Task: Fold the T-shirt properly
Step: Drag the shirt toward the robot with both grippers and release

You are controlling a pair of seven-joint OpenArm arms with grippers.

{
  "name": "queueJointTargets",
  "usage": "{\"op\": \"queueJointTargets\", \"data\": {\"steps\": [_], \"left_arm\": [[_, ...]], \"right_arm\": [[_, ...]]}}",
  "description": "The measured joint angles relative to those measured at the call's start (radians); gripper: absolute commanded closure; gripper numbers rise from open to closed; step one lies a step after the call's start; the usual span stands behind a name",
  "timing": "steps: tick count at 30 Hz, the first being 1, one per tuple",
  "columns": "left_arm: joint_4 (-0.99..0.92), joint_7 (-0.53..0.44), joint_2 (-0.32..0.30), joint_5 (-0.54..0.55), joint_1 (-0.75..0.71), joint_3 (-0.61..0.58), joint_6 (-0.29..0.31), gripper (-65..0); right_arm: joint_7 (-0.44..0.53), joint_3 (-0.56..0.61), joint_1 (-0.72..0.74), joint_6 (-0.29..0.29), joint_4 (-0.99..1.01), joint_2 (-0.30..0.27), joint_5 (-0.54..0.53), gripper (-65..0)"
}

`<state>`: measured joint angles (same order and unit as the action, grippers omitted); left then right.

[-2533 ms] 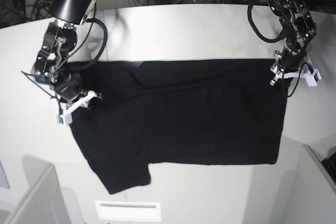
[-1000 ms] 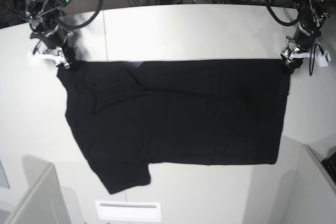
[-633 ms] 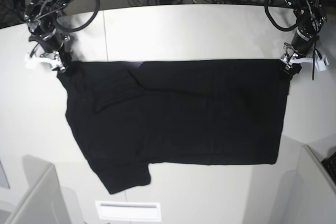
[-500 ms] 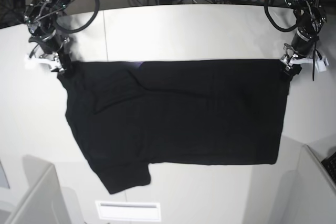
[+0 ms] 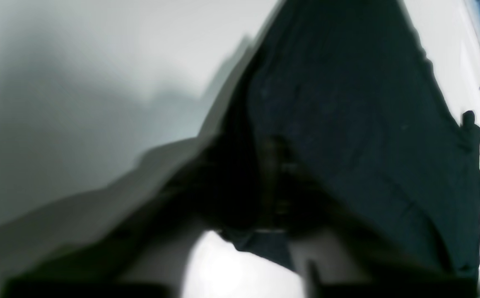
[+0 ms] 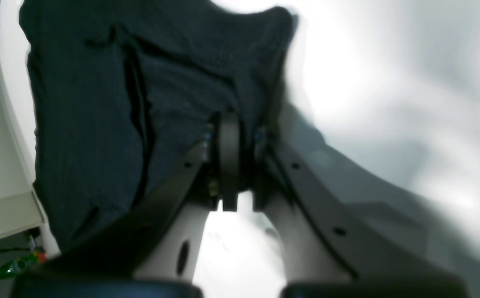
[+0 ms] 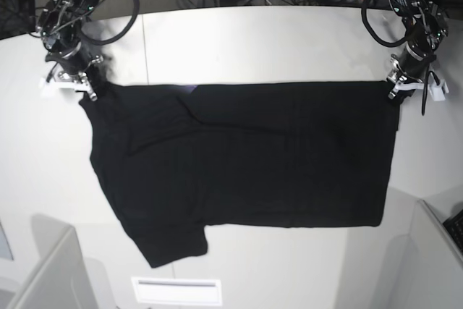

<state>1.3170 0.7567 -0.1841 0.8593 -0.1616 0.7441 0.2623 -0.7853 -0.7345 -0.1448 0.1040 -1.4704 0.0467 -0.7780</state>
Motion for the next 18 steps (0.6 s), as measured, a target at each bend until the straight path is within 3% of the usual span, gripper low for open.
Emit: {"op": "queueJointTargets", "data": {"steps": [10, 18], "left_arm": [[0.018, 0.003, -0.002, 0.008, -0.037, -0.002, 0.001, 0.0], [0.167, 0.029, -0.008, -0.016, -0.130, -0.005, -0.008, 0.0]], "right_arm": [[-0.015, 0.001, -0.014, -0.003, -0.042, -0.011, 0.013, 0.0], [-0.058, 0.002, -0.057, -0.008, -0.142, -0.011, 0.013, 0.0]]}}
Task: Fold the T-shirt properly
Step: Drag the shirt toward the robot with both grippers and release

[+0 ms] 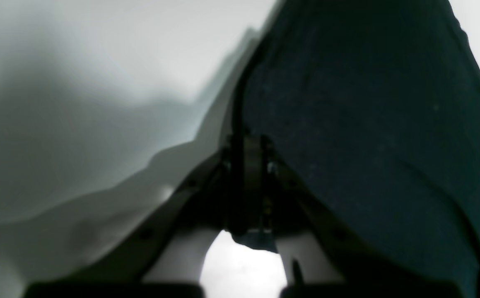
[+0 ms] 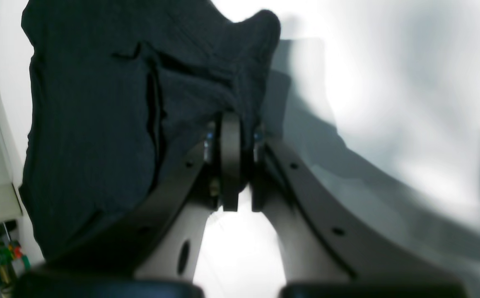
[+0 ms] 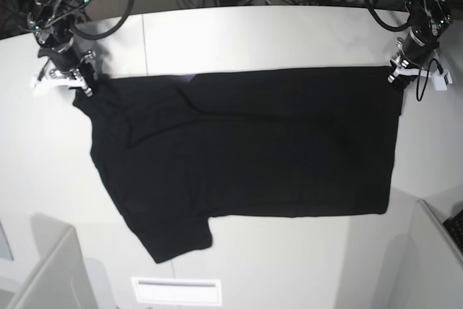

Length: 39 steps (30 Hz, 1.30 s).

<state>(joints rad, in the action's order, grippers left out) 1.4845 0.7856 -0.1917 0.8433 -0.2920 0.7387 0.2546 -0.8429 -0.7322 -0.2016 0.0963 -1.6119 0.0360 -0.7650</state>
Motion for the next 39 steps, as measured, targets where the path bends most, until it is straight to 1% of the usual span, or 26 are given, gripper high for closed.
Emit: {"op": "queueJointTargets", "data": {"steps": [2, 5, 11, 15, 22, 26, 39], "left_arm": [[0.027, -0.004, -0.003, 0.003, -0.020, 0.002, 0.001, 0.0], [0.046, -0.004, -0.003, -0.001, -0.057, 0.005, 0.000, 0.0], [0.048, -0.004, -0.005, -0.002, -0.110, 0.006, 0.001, 0.0], [0.048, -0.003, -0.032, 0.000, -0.163, 0.002, 0.001, 0.0], [0.106, -0.003, -0.029, 0.002, -0.217, 0.006, 0.001, 0.0], [0.122, -0.003, -0.027, -0.001, -0.222, 0.006, 0.001, 0.0], [0.143, -0.006, -0.027, 0.002, -0.304, 0.006, 0.001, 0.0]], "right_arm": [[-0.040, -0.002, -0.010, -0.002, -0.026, 0.000, -0.001, 0.0], [-0.064, -0.003, -0.041, -0.003, -0.069, 0.003, -0.002, 0.0], [-0.067, -0.003, -0.140, -0.002, -0.114, 0.006, -0.005, 0.0], [-0.069, -0.003, -0.189, -0.003, -0.140, 0.008, -0.006, 0.0], [-0.070, 0.002, -0.277, -0.002, -0.200, 0.008, -0.011, 0.0], [-0.069, 0.002, -0.293, -0.002, -0.200, 0.008, -0.010, 0.0], [-0.070, 0.001, -0.298, -0.002, -0.199, 0.008, -0.006, 0.0]]}}
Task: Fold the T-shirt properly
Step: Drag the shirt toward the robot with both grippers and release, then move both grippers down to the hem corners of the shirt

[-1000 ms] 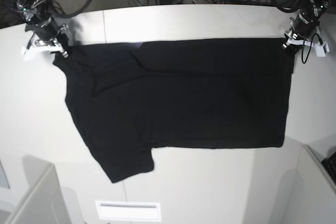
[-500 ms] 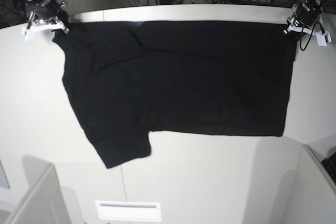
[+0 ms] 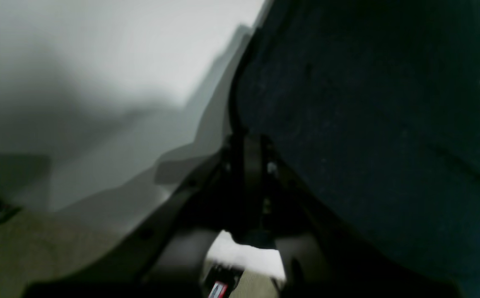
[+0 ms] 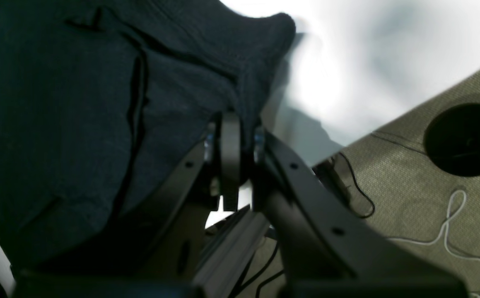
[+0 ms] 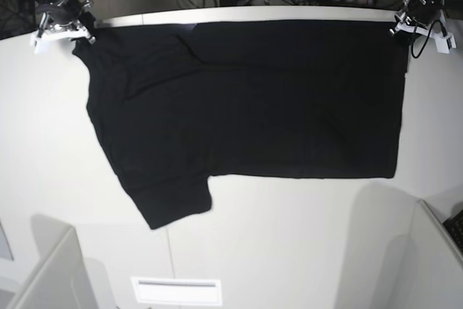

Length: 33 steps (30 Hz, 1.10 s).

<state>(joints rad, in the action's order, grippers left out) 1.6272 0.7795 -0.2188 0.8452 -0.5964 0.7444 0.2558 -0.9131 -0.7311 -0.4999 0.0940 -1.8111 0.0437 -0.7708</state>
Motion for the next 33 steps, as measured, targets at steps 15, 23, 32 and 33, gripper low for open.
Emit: {"op": "queueJointTargets", "data": {"steps": [15, 23, 32, 33], "left_arm": [[0.029, 0.002, -0.003, -0.005, -0.019, 0.000, 0.003, -38.7], [0.171, 0.001, 0.002, -0.003, -0.053, 0.139, -0.002, -60.1], [0.269, 0.011, 0.000, -0.003, 0.055, 0.196, 0.005, -34.9], [0.269, 0.010, 0.000, -0.003, 0.075, 0.196, 0.006, -26.8]], "right_arm": [[-0.052, -0.005, -0.011, 0.000, -0.001, -0.005, 0.000, -23.4], [-0.050, -0.057, -0.039, 0.000, -0.111, -0.005, 0.000, -23.6], [-0.057, 0.060, 0.151, -0.001, -0.101, -0.095, 0.008, -23.6], [-0.068, 0.103, 0.176, 0.002, -0.097, -0.111, 0.009, -23.6]]}}
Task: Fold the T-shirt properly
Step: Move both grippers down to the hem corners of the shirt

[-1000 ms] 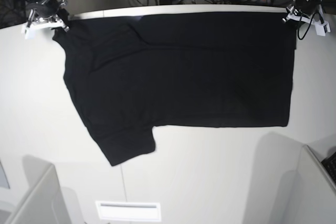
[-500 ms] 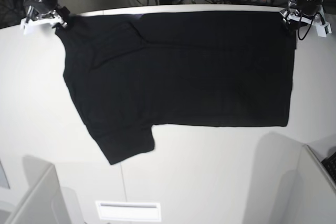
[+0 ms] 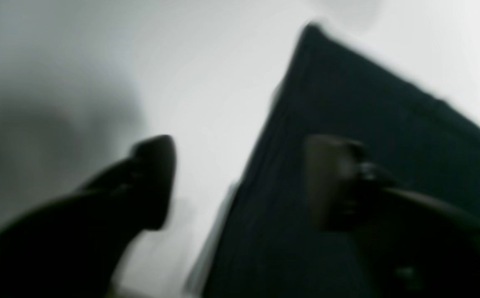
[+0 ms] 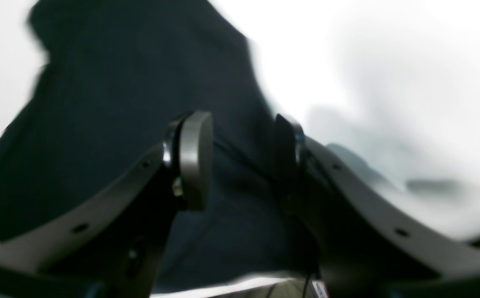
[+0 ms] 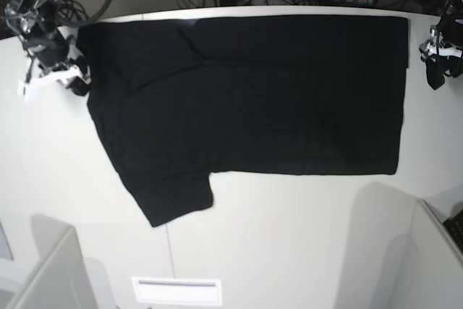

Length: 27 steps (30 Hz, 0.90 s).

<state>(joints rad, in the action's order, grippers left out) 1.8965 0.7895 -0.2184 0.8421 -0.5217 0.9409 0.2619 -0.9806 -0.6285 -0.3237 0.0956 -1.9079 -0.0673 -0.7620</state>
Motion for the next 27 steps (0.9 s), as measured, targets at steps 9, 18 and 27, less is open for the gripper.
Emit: {"op": "queueJointTargets", "data": {"steps": [9, 18, 27], "left_arm": [[-0.008, 0.005, -0.005, -0.008, 0.054, -0.040, -0.004, 0.0], [-0.010, 0.037, -0.001, -0.257, 0.089, -0.106, -0.001, 0.0], [-0.012, 0.037, -0.001, -0.258, 0.086, -0.103, 0.000, 0.0]], "right_arm": [[0.013, 0.208, 0.322, 0.002, 0.277, -0.088, 0.060, -23.6], [0.184, 0.380, 0.644, 0.010, 0.678, -0.090, 0.357, -37.4], [0.401, 0.402, 0.900, 0.105, 1.220, -0.123, 0.359, -37.7]]}}
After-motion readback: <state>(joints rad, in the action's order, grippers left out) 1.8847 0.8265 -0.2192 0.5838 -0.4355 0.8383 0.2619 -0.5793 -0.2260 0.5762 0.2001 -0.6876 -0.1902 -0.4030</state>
